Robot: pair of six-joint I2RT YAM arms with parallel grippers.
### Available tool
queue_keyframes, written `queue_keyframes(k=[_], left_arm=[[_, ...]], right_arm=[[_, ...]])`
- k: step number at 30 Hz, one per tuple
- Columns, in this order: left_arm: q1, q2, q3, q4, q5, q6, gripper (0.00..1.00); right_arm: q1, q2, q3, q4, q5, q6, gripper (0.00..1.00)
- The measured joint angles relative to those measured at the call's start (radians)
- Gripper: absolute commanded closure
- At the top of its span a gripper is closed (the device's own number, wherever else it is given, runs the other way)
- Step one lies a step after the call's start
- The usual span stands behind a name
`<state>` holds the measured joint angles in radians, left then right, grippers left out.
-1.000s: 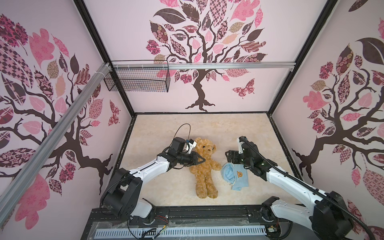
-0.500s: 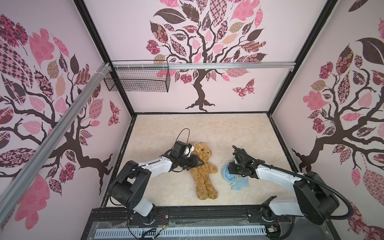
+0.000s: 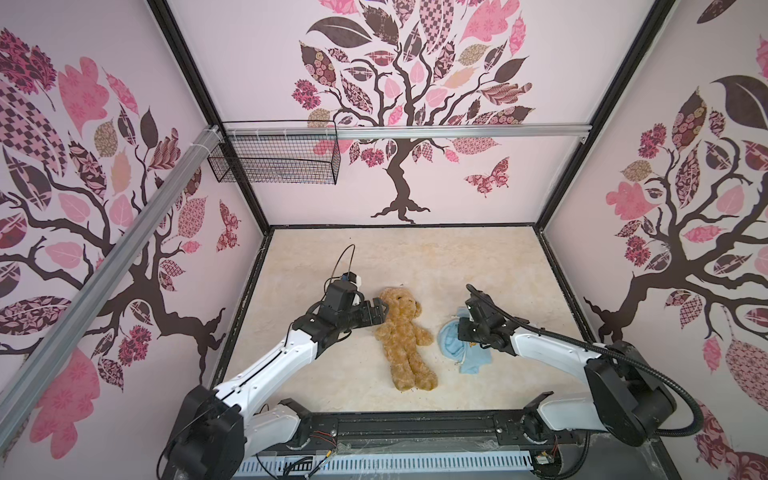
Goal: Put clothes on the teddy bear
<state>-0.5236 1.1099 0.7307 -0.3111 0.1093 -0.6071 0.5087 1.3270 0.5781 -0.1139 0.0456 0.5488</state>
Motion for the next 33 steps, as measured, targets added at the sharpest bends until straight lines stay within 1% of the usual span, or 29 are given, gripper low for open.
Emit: queue_keyframes(k=[2,4,6,9,11,15,17,18,21,24,25,26,27,28,29,30,32,33], left_arm=[[-0.006,-0.06,0.0,-0.008,-0.006,0.018,0.09],[-0.026,-0.095,0.0,0.019,0.035,0.027,0.09],[-0.06,-0.096,0.002,0.066,0.087,0.028,0.08],[-0.132,-0.039,0.018,0.129,0.165,0.03,0.06],[-0.177,0.029,0.042,0.161,0.206,0.034,0.05],[-0.215,0.148,0.089,0.192,0.249,0.045,0.05],[-0.216,0.186,0.105,0.207,0.259,0.05,0.08],[-0.216,0.201,0.112,0.214,0.261,0.051,0.11],[-0.216,0.236,0.135,0.224,0.26,0.053,0.28],[-0.216,0.273,0.175,0.238,0.257,0.051,0.56],[-0.216,0.284,0.188,0.245,0.254,0.055,0.66],[-0.213,0.293,0.199,0.251,0.254,0.054,0.79],[-0.209,0.296,0.205,0.252,0.256,0.056,0.89],[-0.202,0.296,0.208,0.248,0.258,0.056,0.97],[-0.189,0.294,0.212,0.237,0.262,0.055,1.0],[-0.175,0.293,0.216,0.227,0.268,0.056,1.0],[-0.116,0.272,0.22,0.176,0.305,0.06,1.0],[-0.085,0.257,0.221,0.143,0.326,0.064,1.0]], right_arm=[[0.0,-0.034,0.001,0.035,-0.037,0.03,1.0],[0.0,-0.067,0.004,0.069,-0.074,0.064,1.0],[0.0,-0.096,0.005,0.107,-0.108,0.104,1.0],[0.0,-0.121,0.023,0.151,-0.159,0.164,1.0],[0.0,-0.124,0.047,0.181,-0.189,0.204,1.0],[0.0,-0.135,0.091,0.231,-0.238,0.27,1.0],[0.0,-0.147,0.101,0.253,-0.26,0.303,1.0],[0.0,-0.151,0.105,0.263,-0.27,0.317,1.0],[0.001,-0.155,0.108,0.298,-0.306,0.359,1.0],[0.008,-0.155,0.108,0.325,-0.33,0.395,1.0],[0.013,-0.155,0.108,0.335,-0.335,0.405,1.0],[0.017,-0.155,0.108,0.344,-0.339,0.415,1.0],[0.021,-0.155,0.108,0.349,-0.341,0.419,0.98],[0.023,-0.155,0.108,0.354,-0.343,0.42,0.91],[0.025,-0.155,0.108,0.354,-0.344,0.421,0.81],[0.026,-0.155,0.108,0.355,-0.344,0.415,0.71],[0.026,-0.156,0.108,0.34,-0.342,0.39,0.5],[0.026,-0.158,0.108,0.326,-0.34,0.365,0.43]])
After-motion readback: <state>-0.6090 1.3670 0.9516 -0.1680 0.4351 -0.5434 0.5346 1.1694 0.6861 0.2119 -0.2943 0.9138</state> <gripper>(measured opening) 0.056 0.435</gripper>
